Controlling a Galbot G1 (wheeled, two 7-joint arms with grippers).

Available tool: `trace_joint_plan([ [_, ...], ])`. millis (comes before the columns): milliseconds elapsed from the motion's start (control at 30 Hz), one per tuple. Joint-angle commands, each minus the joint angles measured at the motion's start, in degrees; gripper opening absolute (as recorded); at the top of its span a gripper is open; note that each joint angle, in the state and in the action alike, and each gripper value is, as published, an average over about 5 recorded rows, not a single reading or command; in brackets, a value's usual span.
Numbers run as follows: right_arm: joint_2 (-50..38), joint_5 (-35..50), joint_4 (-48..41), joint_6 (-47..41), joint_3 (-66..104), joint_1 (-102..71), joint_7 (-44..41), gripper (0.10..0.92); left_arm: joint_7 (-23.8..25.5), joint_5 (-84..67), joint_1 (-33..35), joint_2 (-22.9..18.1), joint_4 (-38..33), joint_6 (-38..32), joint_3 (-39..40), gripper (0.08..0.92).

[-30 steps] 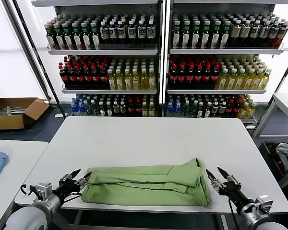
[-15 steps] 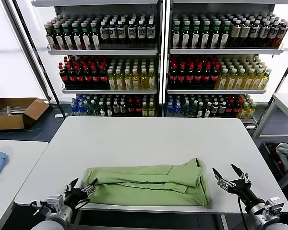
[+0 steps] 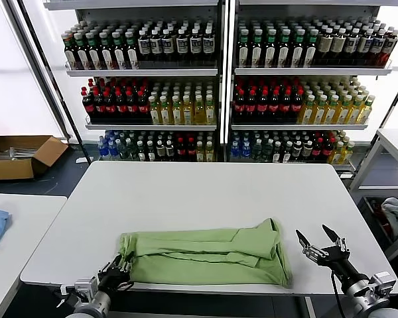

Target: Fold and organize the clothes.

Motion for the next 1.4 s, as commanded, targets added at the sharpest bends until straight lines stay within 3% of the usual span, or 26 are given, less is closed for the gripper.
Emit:
trace_joint_plan([
  [33,0.2,0.0,-0.1,0.4,-0.2,0.2,-0.4,0.823,1.0,4.1,2.0,0.1,-1.4,-3.1,0.9,0.255],
  [267,-0.3,0.4,0.4,0.3,-0.8,0.9,-0.5,0.823,3.6,4.7,2.4,3.0,-2.1,-5.1,-4.4,0.096],
  [500,-0.9,1.5,1.4,-0.3,-1.0,1.8,-0.4,0.823,7.1,-3.0,1.3,7.8,0.8,-4.8,-18.6,0.094],
  [767,-1.8,2.2,2.3,-0.6,-1.2,2.1,-0.2,0.823,15.2,-6.1,-3.3,19.5,15.2,-4.5,-30.0,0.094],
  [867,-2.2,2.8,2.8,-0.8,-0.9,2.1,-0.1,0.823,15.8,-8.2,-4.4,23.0,16.4,-3.7,-31.0,0.094],
  [967,-2.6,3.6,3.2,-1.0,-0.6,2.1,-0.1,0.823,13.2,-15.0,-4.8,23.9,10.9,-1.2,-30.2,0.094],
  [1167,-3.2,3.9,2.8,-1.1,-1.0,3.1,0.0,0.823,7.6,-19.0,-6.3,19.1,-6.8,0.4,-18.6,0.094],
  [1400,-2.6,3.5,3.2,-1.3,-0.9,2.6,0.1,0.823,3.9,-18.6,-9.5,16.9,-13.8,-0.5,-4.5,0.094],
])
